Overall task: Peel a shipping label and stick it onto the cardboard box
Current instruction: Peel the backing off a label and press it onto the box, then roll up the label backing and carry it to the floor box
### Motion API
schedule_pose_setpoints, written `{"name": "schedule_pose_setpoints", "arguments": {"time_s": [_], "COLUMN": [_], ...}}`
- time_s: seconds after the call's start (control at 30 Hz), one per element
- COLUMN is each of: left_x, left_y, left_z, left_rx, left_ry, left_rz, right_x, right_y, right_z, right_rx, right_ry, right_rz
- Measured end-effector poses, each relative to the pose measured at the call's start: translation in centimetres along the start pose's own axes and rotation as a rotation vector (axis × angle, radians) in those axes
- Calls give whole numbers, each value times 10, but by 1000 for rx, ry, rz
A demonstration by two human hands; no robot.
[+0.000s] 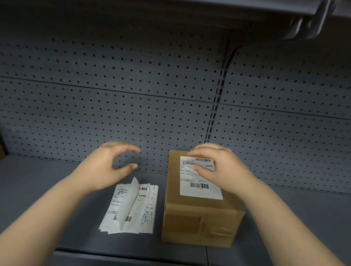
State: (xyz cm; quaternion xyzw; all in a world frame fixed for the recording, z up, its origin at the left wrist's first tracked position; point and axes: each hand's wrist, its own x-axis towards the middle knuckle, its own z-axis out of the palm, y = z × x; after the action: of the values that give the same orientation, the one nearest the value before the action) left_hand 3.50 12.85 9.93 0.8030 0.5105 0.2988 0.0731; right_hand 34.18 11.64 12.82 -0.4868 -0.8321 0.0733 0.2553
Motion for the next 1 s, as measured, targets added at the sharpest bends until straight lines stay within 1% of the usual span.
{"name": "schedule_pose_setpoints", "arguments": {"time_s": [0.07,0.17,0.33,0.4,0.5,0.6,0.7,0.83,1.0], "left_x": [-2,-12,-32,-36,-36,-30,-25,-22,-18], "left_y": [-19,-41,-50,-52,-55,-53,-53,-60,-69], "left_z": [-4,4,47,62,75,81,85,82,54], "left_rx": [18,21,-8,-11,-26,8,20,29,-18], "left_ry": [-8,-83,-210,-256,-241,-224,-216,-192,-85], "left_rz": [-67,-180,-282,-316,-311,-294,-314,-299,-263], "right_x": [22,50,75,77,76,72,68,63,69], "right_y": [-16,-43,-93,-106,-115,-112,-104,-97,-107], "right_z": [13,41,97,117,140,161,177,189,188], "right_rx": [10,-11,-124,-206,-306,-288,-231,-211,-227], "right_ry": [-46,-152,-310,-344,-340,-332,-336,-266,-182], "right_rz": [1,3,17,36,77,175,276,313,298]}}
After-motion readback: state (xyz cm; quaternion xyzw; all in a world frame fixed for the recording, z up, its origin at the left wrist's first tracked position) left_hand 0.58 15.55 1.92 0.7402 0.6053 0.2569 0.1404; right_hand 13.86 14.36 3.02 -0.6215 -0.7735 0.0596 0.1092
